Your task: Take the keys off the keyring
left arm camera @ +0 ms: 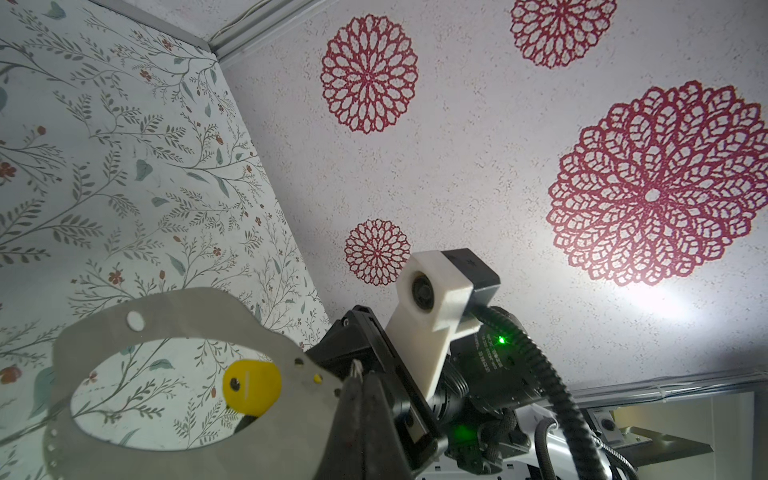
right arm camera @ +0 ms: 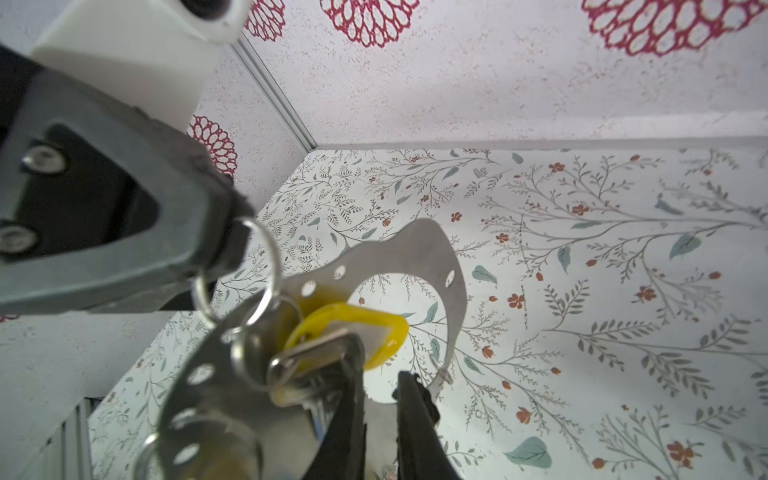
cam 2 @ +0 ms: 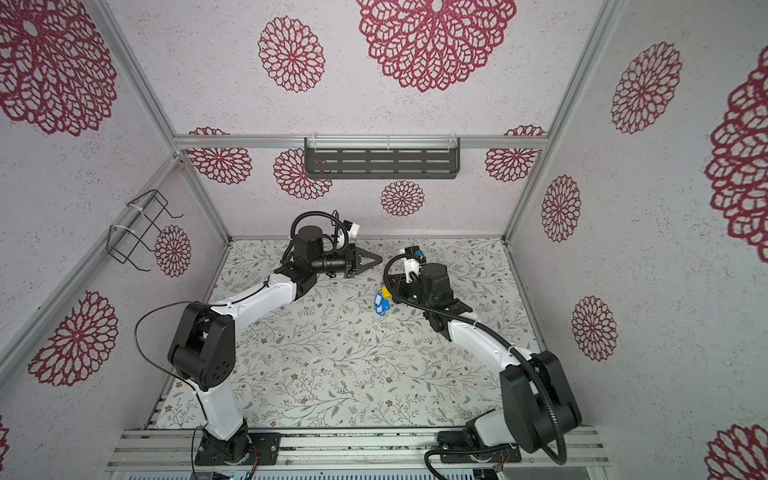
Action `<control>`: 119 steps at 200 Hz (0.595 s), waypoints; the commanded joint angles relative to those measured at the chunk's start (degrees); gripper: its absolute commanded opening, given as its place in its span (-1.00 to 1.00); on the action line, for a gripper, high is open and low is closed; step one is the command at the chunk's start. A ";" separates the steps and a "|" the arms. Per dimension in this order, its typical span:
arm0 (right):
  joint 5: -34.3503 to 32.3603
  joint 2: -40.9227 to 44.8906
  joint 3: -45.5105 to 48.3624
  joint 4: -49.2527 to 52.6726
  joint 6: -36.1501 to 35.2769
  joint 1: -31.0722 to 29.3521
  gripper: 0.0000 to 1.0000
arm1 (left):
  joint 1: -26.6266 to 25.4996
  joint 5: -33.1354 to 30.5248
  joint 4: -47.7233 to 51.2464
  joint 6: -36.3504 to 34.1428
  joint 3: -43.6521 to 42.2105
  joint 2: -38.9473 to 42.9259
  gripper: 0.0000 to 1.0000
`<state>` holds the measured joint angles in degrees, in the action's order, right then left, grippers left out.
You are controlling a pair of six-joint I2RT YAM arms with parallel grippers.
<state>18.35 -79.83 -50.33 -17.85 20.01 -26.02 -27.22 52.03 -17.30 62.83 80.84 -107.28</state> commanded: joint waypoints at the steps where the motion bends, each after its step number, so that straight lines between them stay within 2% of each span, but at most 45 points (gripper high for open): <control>1: -3.04 2.78 -0.19 -2.79 -2.23 -0.69 -0.40 | -0.20 0.91 -1.71 -0.37 2.04 -0.29 -1.00; 30: -3.98 3.08 -0.13 -2.71 -3.00 -1.73 -0.25 | -0.23 0.98 -1.23 -0.51 2.56 -0.47 -1.00; 119: -6.92 5.32 3.43 -1.75 -3.67 -3.34 -0.23 | -0.07 1.07 -0.72 -0.99 2.48 -0.56 -1.00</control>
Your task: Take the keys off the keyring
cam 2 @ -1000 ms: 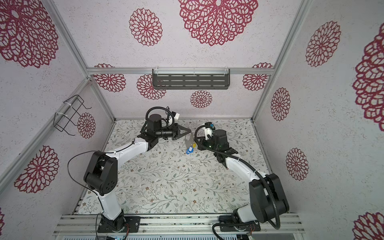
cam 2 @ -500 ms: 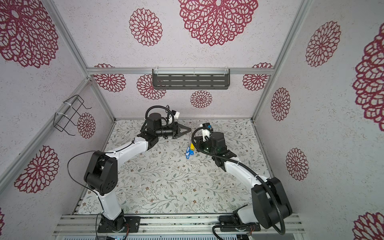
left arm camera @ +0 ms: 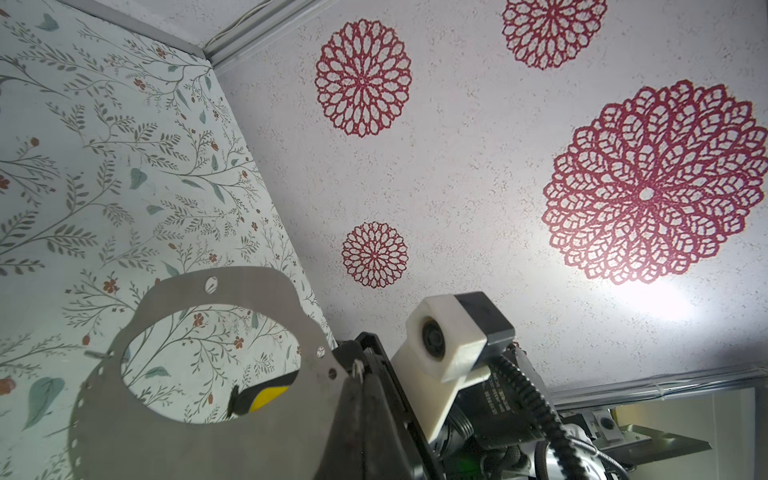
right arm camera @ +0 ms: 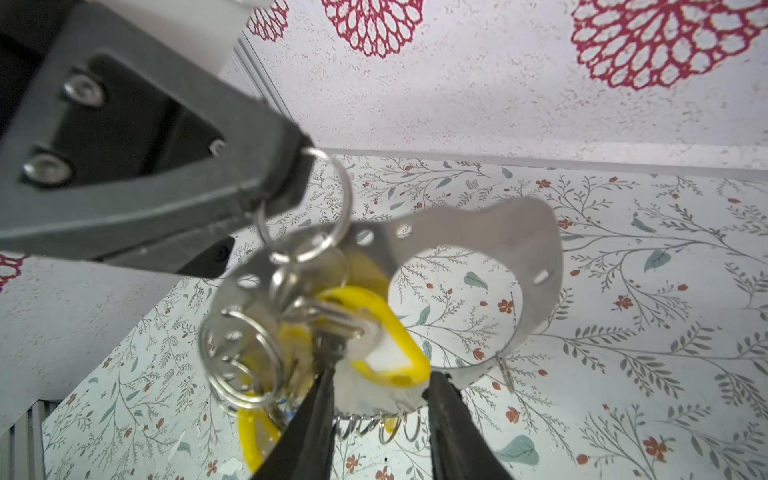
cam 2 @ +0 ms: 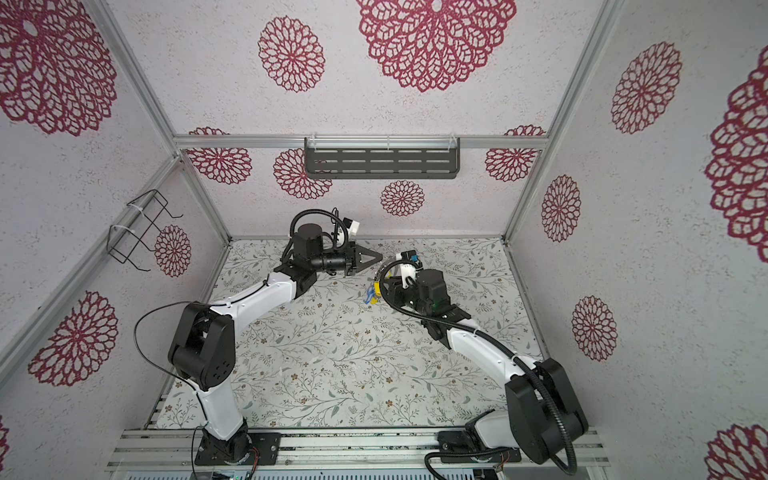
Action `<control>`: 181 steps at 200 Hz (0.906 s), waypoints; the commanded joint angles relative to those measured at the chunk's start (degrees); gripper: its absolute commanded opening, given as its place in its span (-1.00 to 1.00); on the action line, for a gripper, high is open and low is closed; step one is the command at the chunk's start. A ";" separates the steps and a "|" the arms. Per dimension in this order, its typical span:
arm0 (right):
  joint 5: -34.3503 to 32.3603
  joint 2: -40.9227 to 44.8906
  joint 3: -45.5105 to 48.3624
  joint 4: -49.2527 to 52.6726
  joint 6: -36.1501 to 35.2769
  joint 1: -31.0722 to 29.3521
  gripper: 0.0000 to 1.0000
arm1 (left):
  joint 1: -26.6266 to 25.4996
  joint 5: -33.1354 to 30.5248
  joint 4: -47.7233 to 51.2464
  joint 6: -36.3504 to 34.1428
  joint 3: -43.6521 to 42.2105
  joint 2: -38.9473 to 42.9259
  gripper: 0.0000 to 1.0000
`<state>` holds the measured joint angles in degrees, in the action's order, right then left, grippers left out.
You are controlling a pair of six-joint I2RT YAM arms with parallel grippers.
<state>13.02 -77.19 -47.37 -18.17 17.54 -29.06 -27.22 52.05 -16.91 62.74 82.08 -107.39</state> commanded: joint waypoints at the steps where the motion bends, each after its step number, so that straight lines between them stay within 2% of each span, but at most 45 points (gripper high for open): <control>1: -1.59 2.75 0.50 -1.43 -1.15 -0.30 -0.23 | -0.04 1.08 -1.11 -0.88 1.24 -0.49 -1.00; 55: -1.77 2.75 -0.21 -1.47 -1.33 -0.39 -0.16 | -0.02 1.12 -1.08 -0.84 1.37 -0.54 -1.00; 122: 0.67 2.88 -2.70 -1.78 -0.06 -0.63 0.09 | -0.02 0.79 -0.50 -1.51 0.27 0.17 -1.00; 181: -1.45 0.54 -4.32 -2.12 -1.60 -0.62 0.18 | -0.05 1.14 -0.93 -1.19 0.62 -0.03 -1.00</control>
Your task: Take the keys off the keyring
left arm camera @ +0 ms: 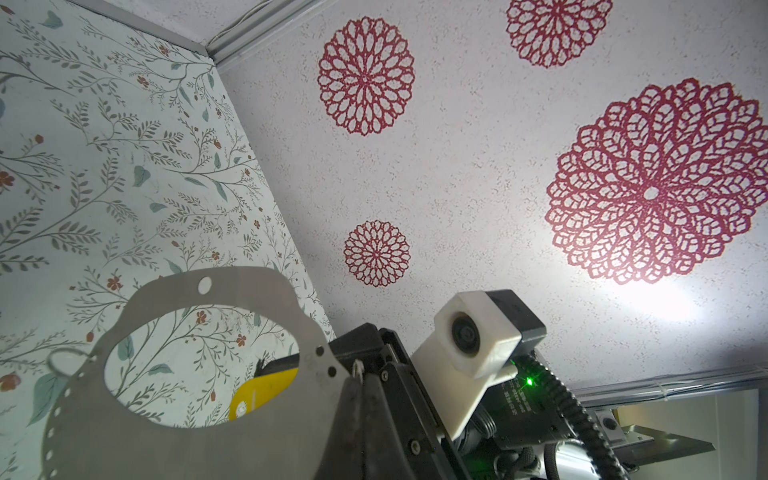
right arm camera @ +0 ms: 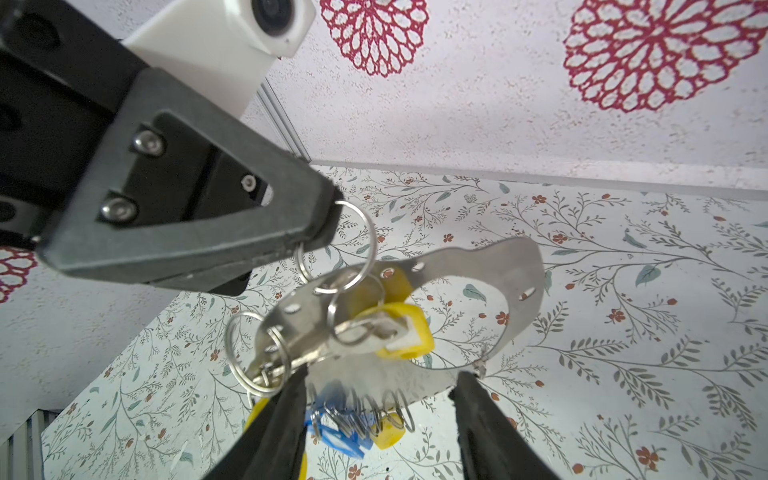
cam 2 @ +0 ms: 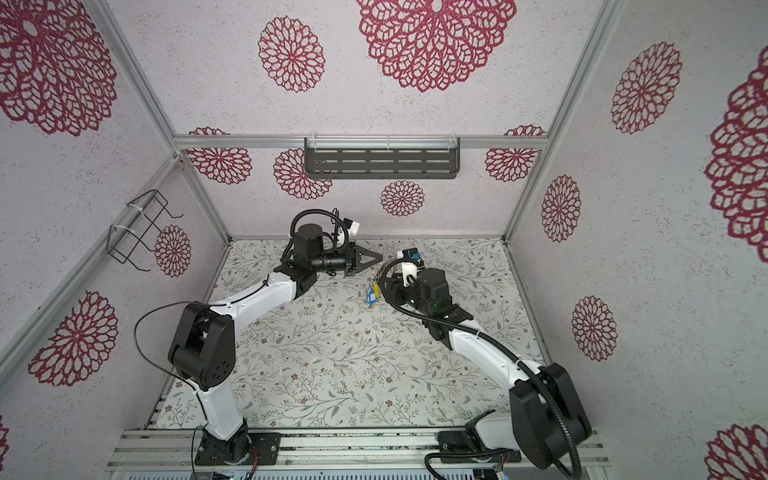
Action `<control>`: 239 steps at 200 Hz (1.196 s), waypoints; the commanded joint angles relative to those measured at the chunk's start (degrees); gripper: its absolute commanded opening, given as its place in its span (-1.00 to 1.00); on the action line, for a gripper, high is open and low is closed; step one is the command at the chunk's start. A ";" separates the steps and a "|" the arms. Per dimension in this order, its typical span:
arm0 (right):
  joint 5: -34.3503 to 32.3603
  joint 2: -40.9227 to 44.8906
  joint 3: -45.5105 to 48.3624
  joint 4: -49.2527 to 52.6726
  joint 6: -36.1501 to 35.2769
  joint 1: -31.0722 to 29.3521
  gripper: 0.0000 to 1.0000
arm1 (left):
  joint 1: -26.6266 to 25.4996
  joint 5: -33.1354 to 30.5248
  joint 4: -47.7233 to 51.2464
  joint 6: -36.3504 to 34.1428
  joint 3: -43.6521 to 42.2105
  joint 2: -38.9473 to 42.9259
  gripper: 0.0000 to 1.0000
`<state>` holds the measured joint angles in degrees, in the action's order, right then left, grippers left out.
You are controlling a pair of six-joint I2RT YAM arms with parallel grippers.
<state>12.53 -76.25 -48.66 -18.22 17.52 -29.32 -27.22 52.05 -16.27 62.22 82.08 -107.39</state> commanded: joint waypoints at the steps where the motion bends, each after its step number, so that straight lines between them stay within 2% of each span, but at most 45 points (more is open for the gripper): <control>1: -1.00 -0.53 -3.11 -2.08 -1.64 -0.33 0.18 | -0.04 1.13 -1.57 -0.68 0.62 -0.02 -1.00; 34: -2.58 -3.77 -6.62 -2.22 -3.70 -0.09 0.18 | -0.03 1.44 -1.48 -0.60 -0.49 0.47 -1.00; 62: -4.70 -6.09 -8.55 -2.50 -4.66 0.26 0.06 | -0.09 1.49 -1.14 -0.89 -1.35 1.46 -1.00; 102: -8.75 -6.33 -9.30 -1.95 -6.63 0.48 -0.26 | 0.01 1.31 -0.69 -1.40 -1.93 1.85 -1.00; 122: -10.33 -5.32 -8.70 -1.43 -7.54 0.53 -0.57 | 0.06 1.39 -0.68 -1.44 -1.80 1.70 -1.00; 148: -11.23 -3.13 -7.02 -0.48 -7.76 0.57 -0.71 | 0.15 1.51 -0.71 -1.25 -1.36 1.32 -1.00; 170: -11.52 -0.70 -4.64 1.55 -7.78 0.73 -0.66 | 0.24 1.57 -0.95 -1.22 -1.01 1.05 -1.00; 176: -11.30 -0.01 -3.84 2.07 -7.76 0.82 -0.58 | 0.23 1.63 -0.97 -1.18 -0.96 0.96 -1.00; 190: -10.00 1.64 -1.84 2.88 -7.83 0.80 -0.23 | 0.21 1.74 -1.37 -1.07 -0.87 0.63 -1.00; 197: -9.58 2.45 -0.70 3.08 -7.74 0.76 -0.12 | 0.21 1.83 -1.55 -0.89 -0.87 0.48 -1.00; 239: -6.85 4.13 0.84 2.25 -6.80 0.81 0.04 | 0.13 2.26 -3.41 0.59 -0.15 -0.62 -1.00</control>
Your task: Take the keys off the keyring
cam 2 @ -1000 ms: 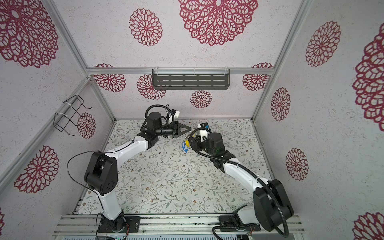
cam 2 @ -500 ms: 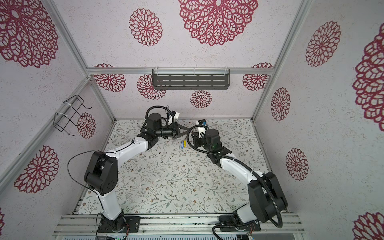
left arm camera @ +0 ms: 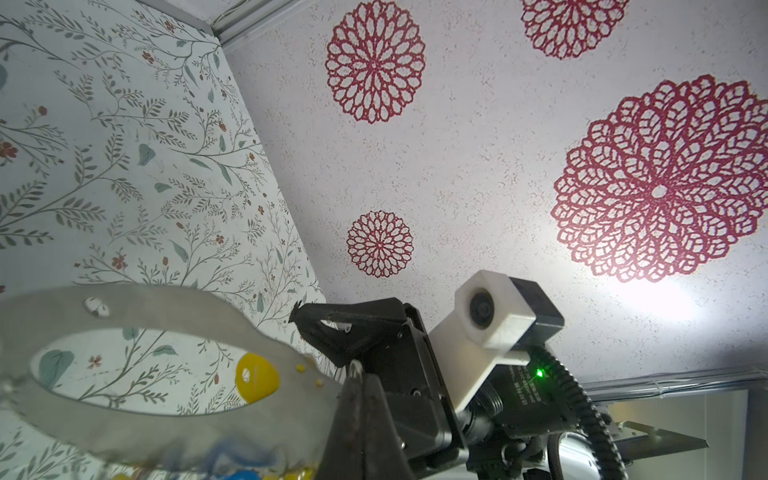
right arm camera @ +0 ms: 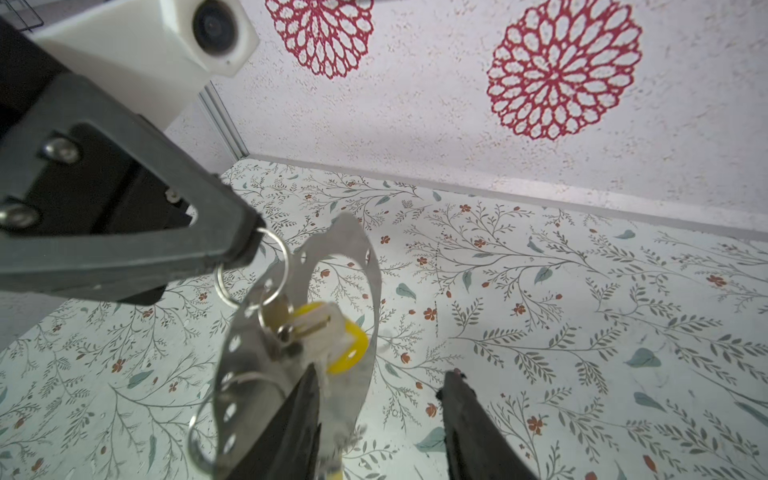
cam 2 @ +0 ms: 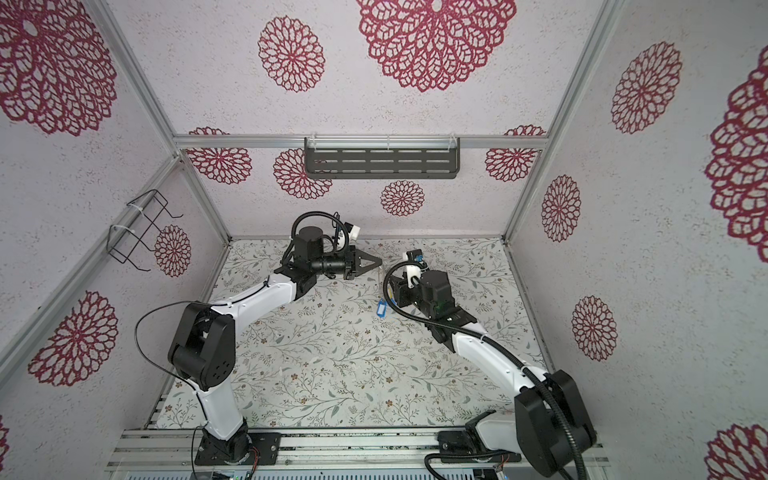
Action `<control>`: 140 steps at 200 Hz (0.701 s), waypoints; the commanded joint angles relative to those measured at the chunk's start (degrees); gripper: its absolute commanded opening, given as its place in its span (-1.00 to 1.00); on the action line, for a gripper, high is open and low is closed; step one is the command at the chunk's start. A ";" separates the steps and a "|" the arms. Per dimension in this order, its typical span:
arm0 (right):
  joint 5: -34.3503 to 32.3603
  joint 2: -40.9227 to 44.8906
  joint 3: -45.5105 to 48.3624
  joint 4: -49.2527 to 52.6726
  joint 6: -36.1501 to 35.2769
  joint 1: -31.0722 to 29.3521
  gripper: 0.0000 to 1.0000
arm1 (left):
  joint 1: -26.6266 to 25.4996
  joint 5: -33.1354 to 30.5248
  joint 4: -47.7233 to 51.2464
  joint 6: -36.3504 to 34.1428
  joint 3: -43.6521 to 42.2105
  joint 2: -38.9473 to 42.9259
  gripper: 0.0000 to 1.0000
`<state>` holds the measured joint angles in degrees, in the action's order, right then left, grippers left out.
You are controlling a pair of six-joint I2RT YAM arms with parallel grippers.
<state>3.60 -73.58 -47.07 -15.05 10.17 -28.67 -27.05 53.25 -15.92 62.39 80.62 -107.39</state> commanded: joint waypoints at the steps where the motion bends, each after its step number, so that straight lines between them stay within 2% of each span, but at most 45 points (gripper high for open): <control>1: 2.19 1.44 -0.79 -0.89 0.59 0.17 0.05 | -0.03 1.06 -3.76 0.48 1.30 -0.66 -1.00; 81: 4.93 -2.69 -4.33 -3.90 1.50 -0.01 0.15 | -0.18 0.80 -3.24 0.06 0.57 0.45 -1.00; 140: 4.62 -7.45 -9.83 -4.19 -1.57 -0.03 0.24 | -0.22 1.67 -2.58 0.03 1.29 0.42 -1.00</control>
<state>7.64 -79.68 -53.10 -16.03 10.26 -28.67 -27.09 53.47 -16.86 62.81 80.64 -107.39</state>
